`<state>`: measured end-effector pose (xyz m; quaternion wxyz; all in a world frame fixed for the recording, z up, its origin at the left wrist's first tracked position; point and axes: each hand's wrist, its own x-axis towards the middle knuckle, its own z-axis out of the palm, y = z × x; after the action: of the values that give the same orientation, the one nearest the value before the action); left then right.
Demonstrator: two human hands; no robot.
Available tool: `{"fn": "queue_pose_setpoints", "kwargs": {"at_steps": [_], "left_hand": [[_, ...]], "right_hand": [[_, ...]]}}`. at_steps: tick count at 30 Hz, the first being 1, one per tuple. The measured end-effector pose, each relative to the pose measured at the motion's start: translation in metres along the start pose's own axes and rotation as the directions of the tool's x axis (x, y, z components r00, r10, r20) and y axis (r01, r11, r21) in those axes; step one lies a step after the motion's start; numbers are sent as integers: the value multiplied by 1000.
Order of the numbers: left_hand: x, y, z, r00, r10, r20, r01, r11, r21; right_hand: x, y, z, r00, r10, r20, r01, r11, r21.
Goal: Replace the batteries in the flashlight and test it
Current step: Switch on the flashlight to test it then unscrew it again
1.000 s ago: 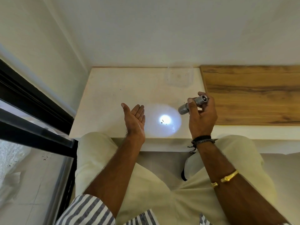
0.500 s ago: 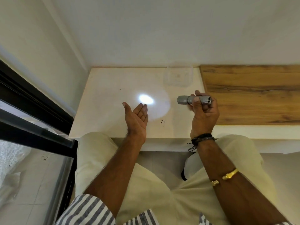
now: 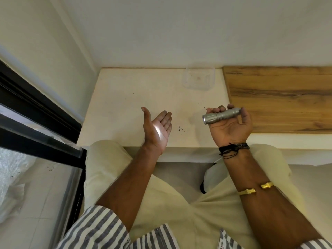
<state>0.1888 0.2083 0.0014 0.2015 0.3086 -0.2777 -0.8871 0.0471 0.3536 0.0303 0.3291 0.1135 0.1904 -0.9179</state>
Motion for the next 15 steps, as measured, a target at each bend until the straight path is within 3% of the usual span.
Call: {"fn": "queue_pose_setpoints", "kwargs": {"at_steps": [4, 15], "left_hand": [[0, 0, 2, 999, -17, 28, 16, 1000, 5], [0, -1, 3, 1000, -12, 23, 12, 1000, -1]], "right_hand": [[-3, 1, 1, 999, 48, 19, -48, 999, -5], [-3, 3, 2, 999, 8, -46, -11, 997, -79]]}}
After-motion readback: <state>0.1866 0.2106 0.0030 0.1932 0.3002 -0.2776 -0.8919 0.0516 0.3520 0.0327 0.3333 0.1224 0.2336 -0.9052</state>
